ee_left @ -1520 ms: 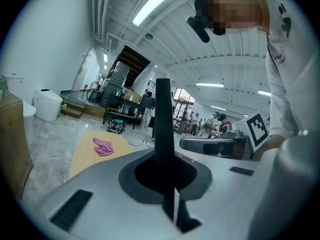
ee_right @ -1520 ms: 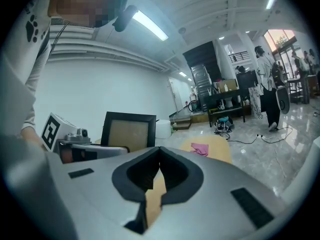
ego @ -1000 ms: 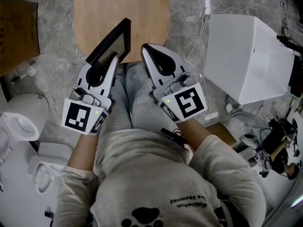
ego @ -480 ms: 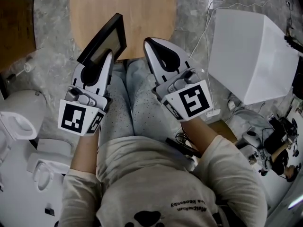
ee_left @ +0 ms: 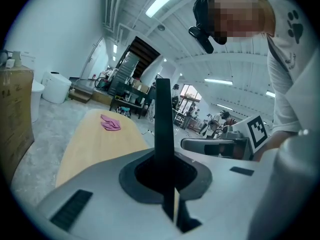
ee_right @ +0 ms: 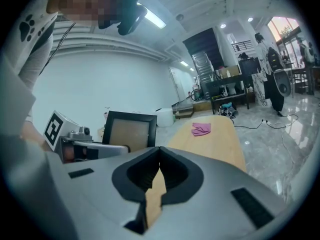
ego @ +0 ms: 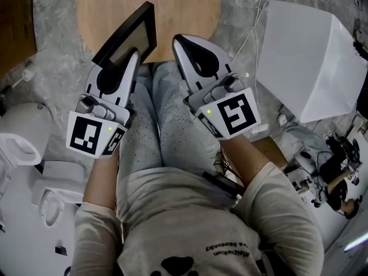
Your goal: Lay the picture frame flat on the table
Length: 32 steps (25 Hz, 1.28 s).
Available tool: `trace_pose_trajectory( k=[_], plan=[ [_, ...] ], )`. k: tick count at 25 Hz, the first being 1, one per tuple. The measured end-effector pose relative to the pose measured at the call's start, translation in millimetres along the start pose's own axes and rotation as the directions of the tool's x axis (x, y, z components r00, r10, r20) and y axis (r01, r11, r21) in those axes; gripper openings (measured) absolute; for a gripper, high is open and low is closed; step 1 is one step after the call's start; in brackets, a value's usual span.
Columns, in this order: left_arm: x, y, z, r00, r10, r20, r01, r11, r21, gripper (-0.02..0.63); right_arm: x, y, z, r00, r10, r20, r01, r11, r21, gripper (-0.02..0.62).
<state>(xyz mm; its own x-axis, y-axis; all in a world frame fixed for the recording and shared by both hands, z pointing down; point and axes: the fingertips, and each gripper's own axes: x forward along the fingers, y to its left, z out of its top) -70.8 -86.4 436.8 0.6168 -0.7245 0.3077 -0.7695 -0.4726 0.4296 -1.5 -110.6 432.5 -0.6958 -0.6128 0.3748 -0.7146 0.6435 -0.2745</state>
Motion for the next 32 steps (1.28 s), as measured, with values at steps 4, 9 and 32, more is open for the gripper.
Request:
trace_pose_trajectory(
  k=[4, 9, 32],
  plan=[
    [4.3, 7.4, -8.2, 1.0, -0.009, -0.004, 0.009, 1.0, -0.011, 0.017, 8.8, 2.0, -7.1, 1.0, 0.006, -0.001, -0.006, 1.0, 0.006, 0.009],
    [9.5, 15.5, -22.3, 1.0, -0.017, -0.018, 0.016, 0.999, -0.028, 0.017, 15.2, -0.4, -21.2, 1.0, 0.008, -0.018, -0.008, 1.0, 0.019, 0.009],
    [35.9, 32.2, -80.0, 0.991, -0.058, -0.123, 0.048, 0.996, -0.078, 0.017, 41.1, -7.8, -91.8, 0.98, 0.091, -0.179, -0.087, 0.996, 0.027, 0.014]
  ],
)
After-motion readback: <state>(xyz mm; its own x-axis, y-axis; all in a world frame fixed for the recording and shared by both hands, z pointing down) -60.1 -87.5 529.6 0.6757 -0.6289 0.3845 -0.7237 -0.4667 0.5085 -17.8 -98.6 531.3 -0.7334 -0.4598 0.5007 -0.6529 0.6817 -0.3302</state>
